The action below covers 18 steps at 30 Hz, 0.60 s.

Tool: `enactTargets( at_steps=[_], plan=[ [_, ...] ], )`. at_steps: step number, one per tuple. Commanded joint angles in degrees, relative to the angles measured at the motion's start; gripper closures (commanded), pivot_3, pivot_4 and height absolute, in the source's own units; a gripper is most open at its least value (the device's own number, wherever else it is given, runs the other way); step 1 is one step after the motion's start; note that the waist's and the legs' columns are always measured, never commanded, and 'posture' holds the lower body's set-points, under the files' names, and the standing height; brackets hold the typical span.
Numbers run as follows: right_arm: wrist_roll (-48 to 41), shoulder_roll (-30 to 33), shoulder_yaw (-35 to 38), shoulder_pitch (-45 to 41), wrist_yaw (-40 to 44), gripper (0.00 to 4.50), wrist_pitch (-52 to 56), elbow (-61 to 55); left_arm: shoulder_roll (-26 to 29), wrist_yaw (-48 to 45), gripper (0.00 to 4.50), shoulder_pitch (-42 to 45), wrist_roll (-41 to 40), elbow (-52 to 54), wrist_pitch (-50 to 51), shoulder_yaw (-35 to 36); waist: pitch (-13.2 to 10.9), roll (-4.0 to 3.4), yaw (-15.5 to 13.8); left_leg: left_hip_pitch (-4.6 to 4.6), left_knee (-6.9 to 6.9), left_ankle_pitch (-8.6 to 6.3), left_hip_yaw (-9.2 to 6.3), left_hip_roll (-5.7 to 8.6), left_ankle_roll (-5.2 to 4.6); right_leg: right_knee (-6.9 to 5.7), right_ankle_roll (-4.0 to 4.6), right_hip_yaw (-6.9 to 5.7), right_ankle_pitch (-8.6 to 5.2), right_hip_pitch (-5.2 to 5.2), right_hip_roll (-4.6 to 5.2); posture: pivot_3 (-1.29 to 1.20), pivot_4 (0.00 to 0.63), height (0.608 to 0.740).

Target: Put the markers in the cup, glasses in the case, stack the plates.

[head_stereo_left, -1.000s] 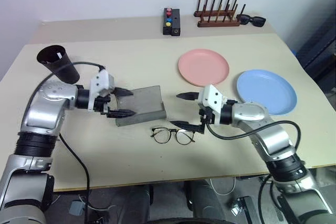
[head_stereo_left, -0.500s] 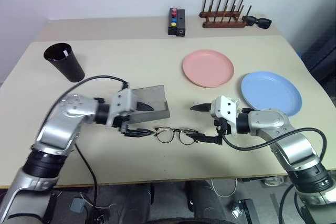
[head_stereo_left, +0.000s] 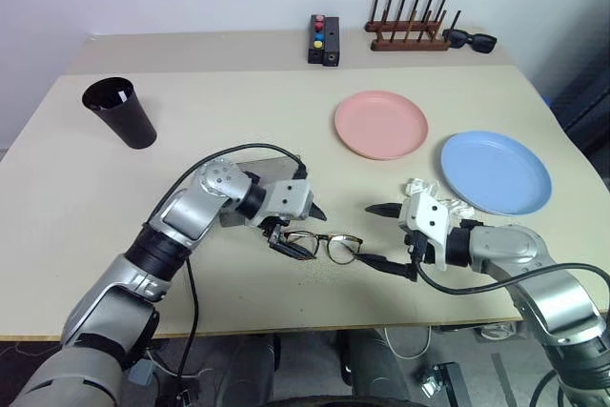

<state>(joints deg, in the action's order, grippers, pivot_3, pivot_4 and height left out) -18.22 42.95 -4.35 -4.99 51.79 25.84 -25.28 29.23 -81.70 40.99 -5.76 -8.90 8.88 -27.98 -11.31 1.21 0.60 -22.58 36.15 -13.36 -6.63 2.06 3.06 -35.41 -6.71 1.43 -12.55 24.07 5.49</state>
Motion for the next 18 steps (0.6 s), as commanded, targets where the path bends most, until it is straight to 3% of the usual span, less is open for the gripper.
enactTargets(
  at_steps=[1,10,12,18],
  plan=[
    [-0.2,0.4,1.9,0.7,-1.3,0.0,0.0,-3.0,-1.2,-1.7,0.69,1.4,0.7,-1.2,-2.4,-0.8,0.0,0.0,0.1,0.0,0.0,0.0,0.0,0.0,0.0,0.01,-0.04,0.0,-0.02,-0.01,0.01,0.0,0.15,0.739],
    [-0.3,-0.1,1.4,1.2,-3.0,0.0,0.1,-3.5,-3.7,-2.5,0.69,2.1,2.9,-5.1,-3.7,-1.7,0.0,-0.01,0.1,0.03,-0.02,0.0,-0.01,0.0,-0.01,0.0,-0.04,0.0,-0.01,-0.01,0.01,0.0,0.15,0.739],
    [-0.3,-0.1,1.3,1.2,-3.1,0.0,0.0,-3.3,-3.8,-2.6,1.49,2.0,2.8,-5.0,-3.5,-1.5,0.0,-0.01,0.1,0.04,-0.03,0.0,0.0,0.0,-0.01,-0.01,-0.04,0.0,-0.01,-0.01,0.01,0.0,0.15,0.739],
    [0.0,-0.3,0.8,0.2,-3.0,0.0,-0.6,-2.1,-3.4,-2.5,1.49,1.8,2.2,-4.1,-2.9,-0.8,0.0,-0.01,0.1,0.03,-0.02,0.0,0.0,0.0,-0.01,0.0,-0.05,0.0,-0.02,-0.02,0.01,0.0,0.15,0.739]
  ],
)
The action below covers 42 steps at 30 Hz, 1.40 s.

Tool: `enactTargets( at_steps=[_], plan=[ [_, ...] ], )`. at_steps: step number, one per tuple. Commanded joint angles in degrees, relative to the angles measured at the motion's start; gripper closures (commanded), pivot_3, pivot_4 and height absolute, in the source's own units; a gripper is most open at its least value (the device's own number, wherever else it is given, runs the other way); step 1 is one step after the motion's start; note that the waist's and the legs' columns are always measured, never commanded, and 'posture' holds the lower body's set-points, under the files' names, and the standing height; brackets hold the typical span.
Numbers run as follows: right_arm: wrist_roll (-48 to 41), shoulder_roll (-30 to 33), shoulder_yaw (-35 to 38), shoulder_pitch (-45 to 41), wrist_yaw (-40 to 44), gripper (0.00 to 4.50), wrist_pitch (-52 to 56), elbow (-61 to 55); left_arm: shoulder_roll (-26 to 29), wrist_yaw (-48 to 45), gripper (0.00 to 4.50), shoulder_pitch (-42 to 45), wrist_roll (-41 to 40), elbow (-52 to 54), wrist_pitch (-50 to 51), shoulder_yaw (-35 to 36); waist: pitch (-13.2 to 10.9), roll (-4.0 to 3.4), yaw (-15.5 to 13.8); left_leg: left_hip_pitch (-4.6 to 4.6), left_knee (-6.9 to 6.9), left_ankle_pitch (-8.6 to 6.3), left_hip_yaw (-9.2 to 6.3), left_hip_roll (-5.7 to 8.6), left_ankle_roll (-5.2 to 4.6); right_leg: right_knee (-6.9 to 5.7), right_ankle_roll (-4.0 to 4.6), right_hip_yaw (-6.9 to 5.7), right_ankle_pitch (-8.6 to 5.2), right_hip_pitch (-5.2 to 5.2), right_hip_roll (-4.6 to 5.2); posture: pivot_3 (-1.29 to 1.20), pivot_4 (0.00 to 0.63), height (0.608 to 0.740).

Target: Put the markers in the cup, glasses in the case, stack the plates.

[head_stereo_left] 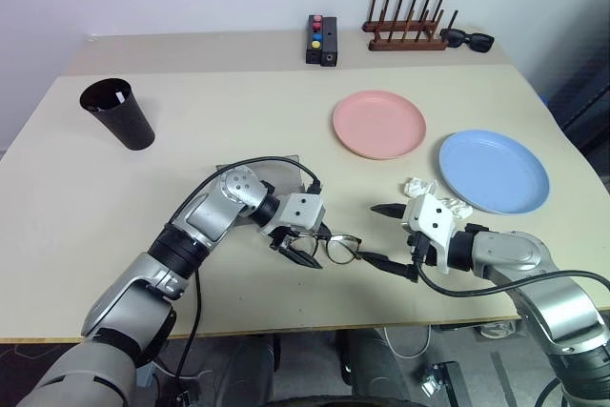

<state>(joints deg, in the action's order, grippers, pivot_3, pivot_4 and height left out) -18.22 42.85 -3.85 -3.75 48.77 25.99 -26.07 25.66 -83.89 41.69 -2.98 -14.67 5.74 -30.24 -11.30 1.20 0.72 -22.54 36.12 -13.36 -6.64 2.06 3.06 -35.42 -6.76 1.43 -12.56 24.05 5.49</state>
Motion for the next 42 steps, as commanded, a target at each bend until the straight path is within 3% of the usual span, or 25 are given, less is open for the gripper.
enactTargets(
  at_steps=[1,3,5,10,21,30,42],
  plan=[
    [0.1,-0.2,0.1,-1.2,0.1,0.0,-0.8,-1.2,0.2,-0.3,1.49,1.1,-0.7,1.8,0.4,1.6,0.0,0.0,0.0,0.0,0.0,0.0,0.0,0.0,0.0,0.0,0.0,0.0,0.0,0.0,0.0,0.0,0.15,0.739],
    [0.2,-0.3,-0.1,-1.6,0.1,0.0,-0.8,-1.0,0.3,-0.3,1.49,1.1,-0.9,2.1,0.8,1.9,0.0,0.0,0.0,0.0,0.0,0.0,0.0,0.0,0.0,0.0,0.0,0.0,0.0,0.0,0.0,0.0,0.15,0.739],
    [0.3,-0.4,-0.3,-1.8,0.2,0.0,-0.9,-0.8,0.5,-0.5,2.06,1.1,-1.4,2.4,1.3,2.2,0.0,0.0,0.0,0.0,0.0,0.0,0.0,0.0,0.0,0.0,0.0,0.0,0.0,0.0,0.0,0.0,0.15,0.739],
    [0.4,-0.5,-0.6,-2.3,0.2,0.0,-1.0,-0.3,0.7,-0.7,4.27,0.9,-1.8,3.1,1.8,2.5,0.0,0.0,0.0,0.01,0.0,0.0,0.0,0.0,0.0,0.0,0.02,0.0,0.02,-0.01,0.0,0.0,0.15,0.739],
    [1.6,-0.7,-0.2,-3.2,-0.3,0.0,-2.0,0.7,1.4,-1.0,4.27,0.2,-3.7,5.8,3.3,4.0,0.0,-0.01,0.0,0.09,0.01,0.0,0.0,0.0,0.0,0.0,-0.02,0.0,-0.01,-0.1,0.0,0.0,0.15,0.739],
    [-2.5,2.6,5.1,-3.0,3.5,0.0,-1.1,0.6,5.4,-2.1,4.27,0.2,-10.0,11.1,7.8,10.2,0.0,-0.01,0.0,0.08,0.01,0.0,-0.01,0.0,0.0,0.0,0.01,0.0,0.01,-0.09,0.0,0.0,0.15,0.739],
    [-1.8,-0.8,-0.5,-4.4,2.5,0.0,-0.6,-0.2,11.0,6.5,4.27,4.7,-9.5,-2.4,6.0,22.2,0.0,-0.01,0.3,0.11,-0.02,0.0,-0.01,-0.01,0.0,-0.03,-0.16,-0.01,0.07,-0.08,-0.01,0.0,0.15,0.739]
  ],
)
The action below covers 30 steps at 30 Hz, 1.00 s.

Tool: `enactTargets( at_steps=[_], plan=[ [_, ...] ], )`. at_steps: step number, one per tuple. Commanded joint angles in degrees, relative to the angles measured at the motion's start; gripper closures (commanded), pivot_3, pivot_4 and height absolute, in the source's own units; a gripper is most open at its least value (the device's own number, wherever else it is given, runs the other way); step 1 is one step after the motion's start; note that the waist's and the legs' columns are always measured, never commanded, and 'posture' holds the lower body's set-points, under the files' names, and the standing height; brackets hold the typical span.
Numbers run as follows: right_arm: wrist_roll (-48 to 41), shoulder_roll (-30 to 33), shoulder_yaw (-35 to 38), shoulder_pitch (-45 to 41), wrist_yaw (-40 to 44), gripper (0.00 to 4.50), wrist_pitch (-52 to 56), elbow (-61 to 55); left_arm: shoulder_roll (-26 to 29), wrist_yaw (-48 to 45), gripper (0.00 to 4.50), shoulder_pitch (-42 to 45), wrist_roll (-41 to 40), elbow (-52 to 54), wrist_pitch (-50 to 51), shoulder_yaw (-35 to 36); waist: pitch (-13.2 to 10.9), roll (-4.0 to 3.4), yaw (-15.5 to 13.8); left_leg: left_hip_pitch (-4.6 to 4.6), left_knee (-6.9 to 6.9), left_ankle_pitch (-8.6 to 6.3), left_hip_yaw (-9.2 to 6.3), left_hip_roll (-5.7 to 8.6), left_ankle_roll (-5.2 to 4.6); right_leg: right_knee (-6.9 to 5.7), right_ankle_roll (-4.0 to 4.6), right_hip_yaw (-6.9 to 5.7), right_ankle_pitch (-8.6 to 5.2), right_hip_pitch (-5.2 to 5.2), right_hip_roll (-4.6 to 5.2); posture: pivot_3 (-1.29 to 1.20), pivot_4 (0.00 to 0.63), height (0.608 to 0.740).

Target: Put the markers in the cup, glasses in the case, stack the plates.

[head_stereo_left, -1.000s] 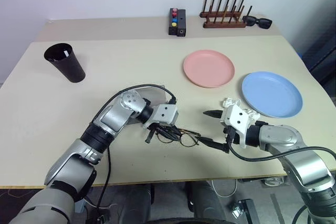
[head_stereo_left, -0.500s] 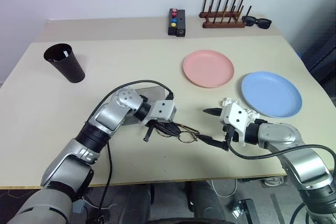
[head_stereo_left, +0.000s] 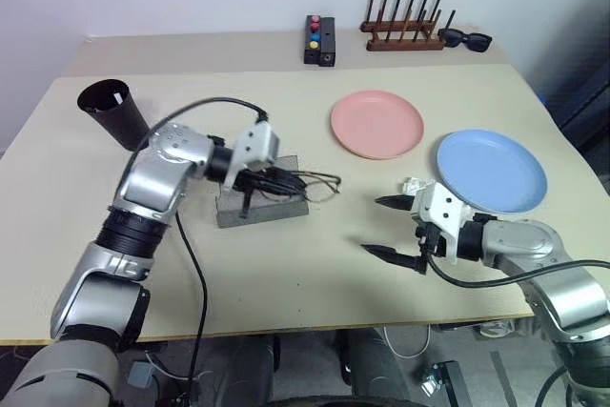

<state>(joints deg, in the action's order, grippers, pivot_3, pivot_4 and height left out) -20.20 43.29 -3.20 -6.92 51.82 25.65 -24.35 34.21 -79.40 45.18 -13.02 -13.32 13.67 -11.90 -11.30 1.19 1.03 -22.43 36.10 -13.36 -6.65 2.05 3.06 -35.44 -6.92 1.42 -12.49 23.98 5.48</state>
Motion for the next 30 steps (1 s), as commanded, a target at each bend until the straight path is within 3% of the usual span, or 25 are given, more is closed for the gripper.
enactTargets(
  at_steps=[1,8,30],
  plan=[
    [0.3,-1.5,-1.6,-1.3,-0.7,0.0,-0.3,-1.9,3.2,2.5,4.27,1.3,0.7,-5.2,-2.3,4.5,0.0,0.0,0.1,0.0,0.0,0.0,0.0,0.0,0.0,0.01,0.0,0.0,0.0,0.0,0.0,0.0,0.15,0.739],
    [1.3,-3.8,-4.2,-2.6,-1.0,0.0,-0.9,-0.7,6.0,1.6,4.27,-3.8,0.3,-5.9,-2.4,4.9,0.0,0.0,-0.3,-0.04,0.03,0.0,0.0,0.03,0.0,0.04,0.08,0.0,0.08,0.0,0.02,0.0,0.15,0.739],
    [2.3,-6.8,-6.0,-3.9,-1.5,0.0,-2.1,0.7,4.1,-0.9,4.27,-8.3,0.4,-3.1,0.7,0.9,0.0,0.01,-0.2,-0.04,0.01,0.0,-0.01,0.02,0.0,0.0,0.11,-0.01,0.08,0.02,0.01,0.0,0.15,0.739]
  ],
)
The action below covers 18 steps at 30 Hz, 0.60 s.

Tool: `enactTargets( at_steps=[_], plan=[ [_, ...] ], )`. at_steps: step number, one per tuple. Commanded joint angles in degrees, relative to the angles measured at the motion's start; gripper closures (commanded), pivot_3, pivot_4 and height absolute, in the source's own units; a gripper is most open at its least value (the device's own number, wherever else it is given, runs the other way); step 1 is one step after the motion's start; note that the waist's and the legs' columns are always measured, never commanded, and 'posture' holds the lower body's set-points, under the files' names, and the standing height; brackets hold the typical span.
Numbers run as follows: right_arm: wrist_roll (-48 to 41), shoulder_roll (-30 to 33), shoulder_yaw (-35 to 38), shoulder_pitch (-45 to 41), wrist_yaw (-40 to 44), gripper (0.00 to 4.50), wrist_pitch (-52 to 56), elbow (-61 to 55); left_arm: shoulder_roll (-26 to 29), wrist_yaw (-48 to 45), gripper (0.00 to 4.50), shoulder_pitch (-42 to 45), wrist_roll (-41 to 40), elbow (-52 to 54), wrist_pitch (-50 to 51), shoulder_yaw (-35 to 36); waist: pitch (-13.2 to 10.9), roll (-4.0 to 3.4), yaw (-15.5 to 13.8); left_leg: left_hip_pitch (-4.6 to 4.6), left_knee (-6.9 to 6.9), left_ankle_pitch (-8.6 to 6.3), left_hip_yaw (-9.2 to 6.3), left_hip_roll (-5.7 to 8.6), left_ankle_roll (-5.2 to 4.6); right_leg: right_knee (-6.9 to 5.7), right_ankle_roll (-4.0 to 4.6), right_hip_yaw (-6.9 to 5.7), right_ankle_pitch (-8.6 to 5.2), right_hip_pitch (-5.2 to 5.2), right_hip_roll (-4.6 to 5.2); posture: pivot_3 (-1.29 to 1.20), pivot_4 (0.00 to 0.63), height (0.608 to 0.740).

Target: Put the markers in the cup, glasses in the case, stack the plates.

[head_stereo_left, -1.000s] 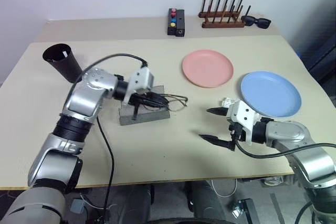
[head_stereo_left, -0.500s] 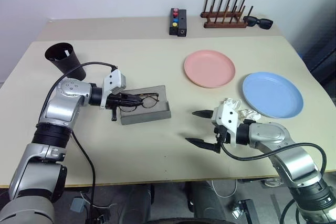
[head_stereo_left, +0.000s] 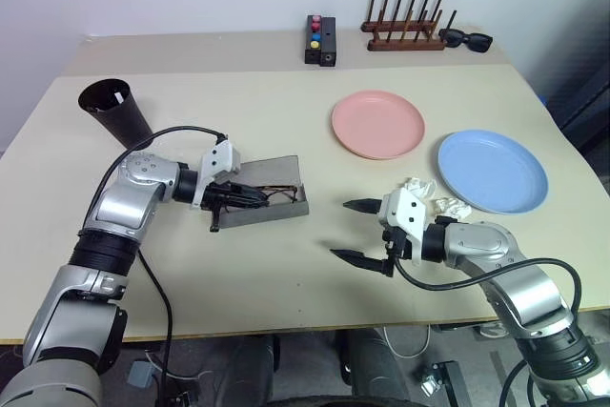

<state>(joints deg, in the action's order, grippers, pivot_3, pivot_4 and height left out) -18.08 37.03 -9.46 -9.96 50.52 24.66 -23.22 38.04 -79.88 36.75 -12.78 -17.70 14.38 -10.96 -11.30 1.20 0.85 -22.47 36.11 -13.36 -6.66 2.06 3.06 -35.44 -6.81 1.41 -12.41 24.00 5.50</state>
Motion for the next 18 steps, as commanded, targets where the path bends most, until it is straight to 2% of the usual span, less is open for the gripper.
enactTargets(
  at_steps=[1,3,4,5,7,12,16,18],
  plan=[
    [0.2,-0.6,0.2,-0.9,-0.2,0.0,-1.1,-0.5,0.3,-0.5,4.27,0.1,0.1,1.3,0.2,0.0,0.0,0.0,0.0,0.0,0.0,0.0,0.0,0.0,0.0,0.0,0.0,0.0,0.0,0.0,0.0,0.0,0.15,0.739],
    [0.2,-0.7,0.0,-0.9,-0.3,0.0,-1.1,-0.5,0.2,-0.2,4.27,0.2,0.1,1.2,0.3,0.1,0.0,0.0,0.0,0.0,0.0,0.0,0.0,0.0,0.0,0.0,0.0,0.0,0.0,0.0,0.0,0.0,0.15,0.739],
    [0.1,-0.7,0.0,-0.9,-0.3,0.0,-1.0,-0.5,0.2,0.1,3.7,0.2,0.2,1.1,0.3,0.2,0.0,0.0,0.0,0.0,0.0,0.0,0.0,0.0,0.0,0.0,0.0,0.0,0.0,0.0,0.0,0.0,0.15,0.739],
    [0.1,-0.7,0.0,-0.9,-0.3,0.0,-1.0,-0.4,0.1,0.5,3.39,0.3,0.3,1.0,0.0,0.4,0.0,0.0,0.0,0.0,0.0,0.0,0.0,0.0,0.0,0.0,0.0,0.0,0.0,0.0,0.0,0.0,0.15,0.739],
    [0.1,-0.8,-0.2,-1.0,-0.3,0.0,-1.0,-0.4,0.0,1.2,2.44,0.7,0.3,0.6,-0.4,1.0,0.0,0.0,0.0,0.0,0.0,0.0,0.0,0.0,0.0,0.0,0.0,0.0,0.0,0.0,0.0,0.0,0.15,0.739],
    [0.5,-1.0,-0.3,-1.0,-0.3,0.0,-1.4,-0.4,0.2,2.5,2.44,2.3,-1.1,0.0,-0.7,3.3,0.0,0.0,0.0,0.0,0.0,0.0,0.0,0.0,0.0,0.0,-0.01,0.0,0.0,0.0,0.0,0.0,0.15,0.739],
    [1.3,-2.3,0.1,-2.0,-1.6,0.0,-2.9,0.5,-0.4,6.1,2.44,6.1,-2.9,-2.8,-1.3,7.8,0.0,0.0,0.0,0.0,0.02,0.0,0.0,0.0,0.0,0.0,-0.02,0.0,0.01,0.0,0.0,0.0,0.15,0.739],
    [2.1,-3.3,0.3,-2.7,-2.6,0.0,-4.1,1.2,-0.7,8.9,2.96,8.7,-3.5,-5.9,-1.7,10.7,0.0,0.0,0.0,0.0,0.02,0.0,0.0,0.0,0.0,-0.01,-0.03,-0.01,0.01,0.0,0.0,0.0,0.15,0.739]
  ],
)
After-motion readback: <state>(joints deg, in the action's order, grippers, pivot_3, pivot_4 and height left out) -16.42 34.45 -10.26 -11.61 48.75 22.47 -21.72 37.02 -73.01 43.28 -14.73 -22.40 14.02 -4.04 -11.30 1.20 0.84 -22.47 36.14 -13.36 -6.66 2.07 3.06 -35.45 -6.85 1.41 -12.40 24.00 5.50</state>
